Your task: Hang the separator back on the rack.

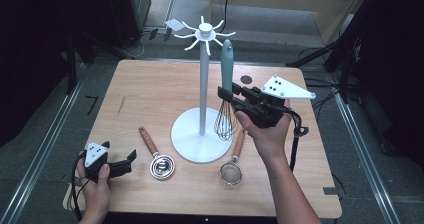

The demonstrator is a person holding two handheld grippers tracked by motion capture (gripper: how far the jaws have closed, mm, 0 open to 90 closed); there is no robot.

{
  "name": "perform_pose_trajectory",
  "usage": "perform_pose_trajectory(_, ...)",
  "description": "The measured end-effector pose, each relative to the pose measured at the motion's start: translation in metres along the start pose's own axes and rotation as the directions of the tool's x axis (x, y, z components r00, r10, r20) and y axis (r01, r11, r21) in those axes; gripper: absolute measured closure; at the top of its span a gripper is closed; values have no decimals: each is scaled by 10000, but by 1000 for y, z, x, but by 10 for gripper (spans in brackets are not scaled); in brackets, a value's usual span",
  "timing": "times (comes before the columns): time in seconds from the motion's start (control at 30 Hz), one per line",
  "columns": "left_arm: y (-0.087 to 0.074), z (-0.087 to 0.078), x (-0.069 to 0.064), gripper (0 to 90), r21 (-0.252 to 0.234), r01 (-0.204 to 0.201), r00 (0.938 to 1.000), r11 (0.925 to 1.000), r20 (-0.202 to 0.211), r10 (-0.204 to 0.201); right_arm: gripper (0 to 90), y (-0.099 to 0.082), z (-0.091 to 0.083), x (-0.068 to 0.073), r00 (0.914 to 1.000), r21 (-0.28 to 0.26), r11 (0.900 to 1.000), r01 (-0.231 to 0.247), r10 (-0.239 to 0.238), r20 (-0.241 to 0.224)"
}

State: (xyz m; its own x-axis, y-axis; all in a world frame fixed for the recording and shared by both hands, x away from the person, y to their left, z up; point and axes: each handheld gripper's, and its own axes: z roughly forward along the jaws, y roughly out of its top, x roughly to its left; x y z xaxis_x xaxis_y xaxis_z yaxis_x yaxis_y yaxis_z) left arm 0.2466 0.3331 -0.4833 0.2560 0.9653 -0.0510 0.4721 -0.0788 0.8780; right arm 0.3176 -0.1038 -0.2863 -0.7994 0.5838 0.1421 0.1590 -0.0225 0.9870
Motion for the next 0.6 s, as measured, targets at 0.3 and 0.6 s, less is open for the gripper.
perform_pose_trajectory(0.3,0,0,0,0,-8,20,10000,10000,3,-20,704,-4,9,0,9998,-239,9996,170,-167,118)
perform_pose_trajectory(0.6,0,0,0,0,-13,33,10000,10000,-6,-33,694,-4,14,-2,9992,-308,9993,225,-215,333)
